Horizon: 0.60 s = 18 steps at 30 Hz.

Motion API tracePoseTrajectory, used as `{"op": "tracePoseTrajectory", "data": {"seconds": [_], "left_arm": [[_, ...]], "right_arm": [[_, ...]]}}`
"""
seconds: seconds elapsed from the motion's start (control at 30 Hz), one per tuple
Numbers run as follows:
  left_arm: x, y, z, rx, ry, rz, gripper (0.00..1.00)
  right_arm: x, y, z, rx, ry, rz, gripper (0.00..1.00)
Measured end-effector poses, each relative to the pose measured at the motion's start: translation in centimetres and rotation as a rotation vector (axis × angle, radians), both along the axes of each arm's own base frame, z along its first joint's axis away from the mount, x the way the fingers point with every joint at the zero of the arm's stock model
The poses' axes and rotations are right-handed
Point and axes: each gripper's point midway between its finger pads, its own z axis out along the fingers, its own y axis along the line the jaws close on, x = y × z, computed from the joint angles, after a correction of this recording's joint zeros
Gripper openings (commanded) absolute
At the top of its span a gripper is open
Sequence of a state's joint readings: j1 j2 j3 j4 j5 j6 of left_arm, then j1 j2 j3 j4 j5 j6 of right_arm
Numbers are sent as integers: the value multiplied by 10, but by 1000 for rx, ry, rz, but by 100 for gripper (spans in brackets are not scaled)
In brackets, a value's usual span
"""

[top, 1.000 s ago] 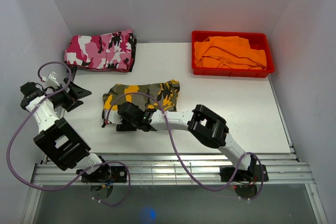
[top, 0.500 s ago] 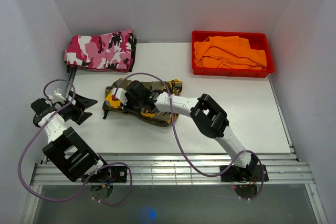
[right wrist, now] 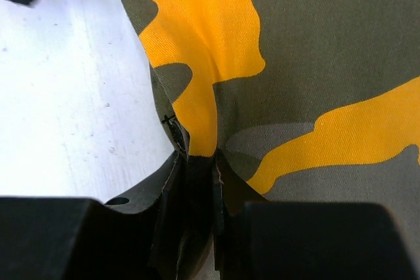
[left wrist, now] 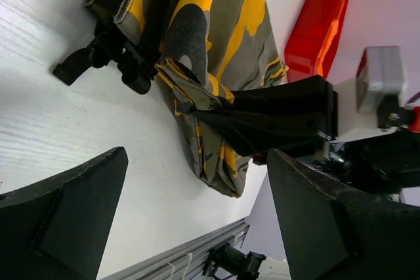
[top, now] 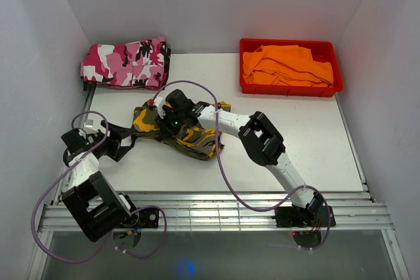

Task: Fold and stack the trousers
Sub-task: Neatly place the folded trousers to the corner

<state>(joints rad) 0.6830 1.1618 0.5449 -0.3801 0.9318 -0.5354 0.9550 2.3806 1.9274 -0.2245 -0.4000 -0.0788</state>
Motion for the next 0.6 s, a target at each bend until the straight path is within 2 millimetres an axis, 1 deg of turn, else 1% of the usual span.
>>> {"op": "tracePoseTrajectory", "data": {"seconds": [0.13,0.23,0.3,0.6], "left_arm": [[12,-18,-8,8,35,-7,98],[23,-28,-13,23,51,-1,98],[28,-32,-19,35,61,19,98],[36,-46,-57,86,127,122,98]], "right_arm": [[-6,4,2,17,62,-8,8],[-7,6,3,25,100,-18,8],[-7,8,3,31,117,-24,8],[-7,13,2,52,188,-50,8]]}}
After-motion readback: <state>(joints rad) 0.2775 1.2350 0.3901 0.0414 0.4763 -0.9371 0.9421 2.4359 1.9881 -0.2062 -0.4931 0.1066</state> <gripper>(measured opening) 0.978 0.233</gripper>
